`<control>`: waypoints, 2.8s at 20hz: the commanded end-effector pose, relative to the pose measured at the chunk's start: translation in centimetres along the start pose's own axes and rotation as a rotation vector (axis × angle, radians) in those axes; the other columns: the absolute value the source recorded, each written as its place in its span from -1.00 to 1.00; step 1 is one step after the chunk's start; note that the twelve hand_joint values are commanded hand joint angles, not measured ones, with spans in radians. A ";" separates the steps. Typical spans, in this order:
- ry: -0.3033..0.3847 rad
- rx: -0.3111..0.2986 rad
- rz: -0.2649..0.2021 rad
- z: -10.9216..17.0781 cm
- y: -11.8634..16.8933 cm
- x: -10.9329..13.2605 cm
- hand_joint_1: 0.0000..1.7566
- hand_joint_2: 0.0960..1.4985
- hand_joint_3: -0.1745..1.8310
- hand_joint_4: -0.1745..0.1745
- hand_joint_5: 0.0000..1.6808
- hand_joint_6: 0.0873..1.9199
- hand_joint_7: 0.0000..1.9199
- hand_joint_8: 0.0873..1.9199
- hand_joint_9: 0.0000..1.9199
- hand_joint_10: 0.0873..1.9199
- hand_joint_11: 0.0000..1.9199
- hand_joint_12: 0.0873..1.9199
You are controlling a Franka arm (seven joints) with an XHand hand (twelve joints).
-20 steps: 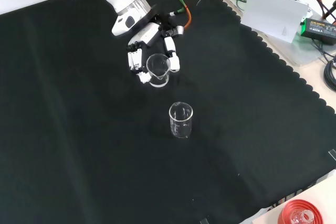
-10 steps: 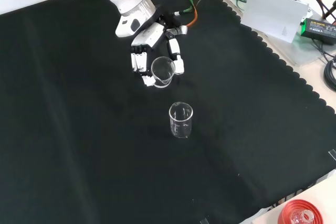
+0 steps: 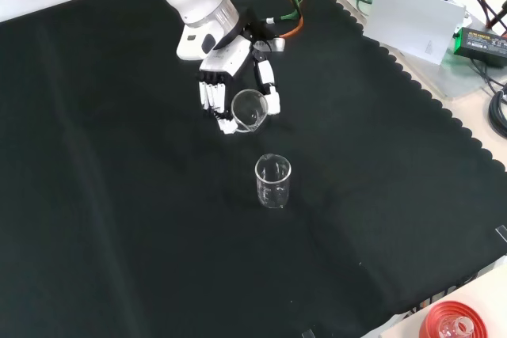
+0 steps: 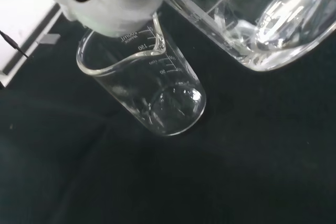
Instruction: Pour the water from the handheld beaker into the one on the table.
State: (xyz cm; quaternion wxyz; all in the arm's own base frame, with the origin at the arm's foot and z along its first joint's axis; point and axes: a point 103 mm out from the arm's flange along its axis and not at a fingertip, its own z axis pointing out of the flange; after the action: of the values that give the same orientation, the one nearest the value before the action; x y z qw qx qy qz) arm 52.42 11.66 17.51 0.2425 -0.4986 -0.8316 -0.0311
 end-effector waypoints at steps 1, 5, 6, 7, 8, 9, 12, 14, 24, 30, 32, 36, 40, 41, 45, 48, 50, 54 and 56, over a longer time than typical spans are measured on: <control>-0.055 0.056 0.003 0.1 0.2 0.9 0.46 0.38 -1.00 0.14 0.44 -0.26 0.58 -1.00 0.41 -0.70 -0.12 0.06; -0.089 0.080 0.000 0.5 0.3 1.6 0.46 0.38 -1.00 0.14 0.44 -0.26 0.58 -1.00 0.41 -0.69 -0.12 0.05; -0.100 0.084 0.002 0.6 0.2 1.7 0.46 0.38 -1.00 0.14 0.44 -0.26 0.58 -1.00 0.41 -0.69 -0.12 0.05; -0.105 0.088 0.004 0.7 0.2 1.8 0.46 0.38 -1.00 0.14 0.44 -0.26 0.58 -1.00 0.41 -0.69 -0.12 0.05; -0.111 0.090 0.005 0.8 0.3 1.9 0.46 0.38 -1.00 0.14 0.44 -0.26 0.58 -1.00 0.40 -0.69 -0.12 0.05; -0.119 0.095 0.004 0.9 0.3 2.0 0.46 0.38 -1.00 0.14 0.44 -0.26 0.58 -1.00 0.40 -0.69 -0.12 0.05; -0.142 0.106 0.004 1.1 0.4 2.4 0.46 0.38 -1.00 0.14 0.44 -0.26 0.58 -1.00 0.40 -0.69 -0.12 0.05; -0.158 0.115 0.007 1.3 0.6 2.7 0.46 0.38 -1.00 0.14 0.44 -0.26 0.58 -1.00 0.40 -0.69 -0.12 0.05; -0.218 0.142 0.010 1.6 1.6 3.8 0.46 0.38 -1.00 0.13 0.44 -0.26 0.58 -1.00 0.40 -0.68 -0.11 0.05; -0.285 0.152 0.044 1.5 1.9 4.1 0.46 0.38 -1.00 0.13 0.43 -0.25 0.58 -1.00 0.40 -0.66 -0.10 0.04; -0.294 0.154 0.053 1.4 1.9 4.1 0.46 0.38 -1.00 0.13 0.43 -0.25 0.58 -1.00 0.39 -0.66 -0.10 0.04; -0.319 0.167 0.068 1.2 2.0 4.2 0.46 0.38 -1.00 0.13 0.43 -0.25 0.58 -1.00 0.39 -0.66 -0.09 0.04; -0.357 0.177 0.087 1.1 2.3 4.3 0.46 0.38 -1.00 0.13 0.43 -0.25 0.58 -1.00 0.39 -0.65 -0.09 0.04; -0.366 0.177 0.092 1.1 2.3 4.4 0.46 0.38 -1.00 0.13 0.43 -0.25 0.58 -1.00 0.39 -0.65 -0.09 0.04; -0.400 0.188 0.112 1.0 2.5 4.5 0.46 0.38 -1.00 0.12 0.43 -0.25 0.58 -1.00 0.39 -0.65 -0.09 0.04; -0.414 0.208 0.129 0.9 2.6 4.5 0.46 0.38 -1.00 0.12 0.43 -0.25 0.58 -1.00 0.39 -0.64 -0.09 0.04; -0.422 0.216 0.135 0.9 2.6 4.5 0.46 0.38 -1.00 0.12 0.43 -0.25 0.58 -1.00 0.38 -0.64 -0.09 0.04; -0.449 0.235 0.146 0.9 2.6 4.4 0.46 0.38 -1.00 0.12 0.43 -0.25 0.58 -1.00 0.38 -0.63 -0.08 0.03; -0.464 0.245 0.152 0.9 2.5 4.4 0.46 0.38 -1.00 0.12 0.43 -0.25 0.58 -1.00 0.37 -0.61 -0.07 0.01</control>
State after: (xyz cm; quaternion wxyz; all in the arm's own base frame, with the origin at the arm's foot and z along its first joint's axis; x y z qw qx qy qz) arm 52.62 16.91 18.27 0.1128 -0.5198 -0.8266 0.1842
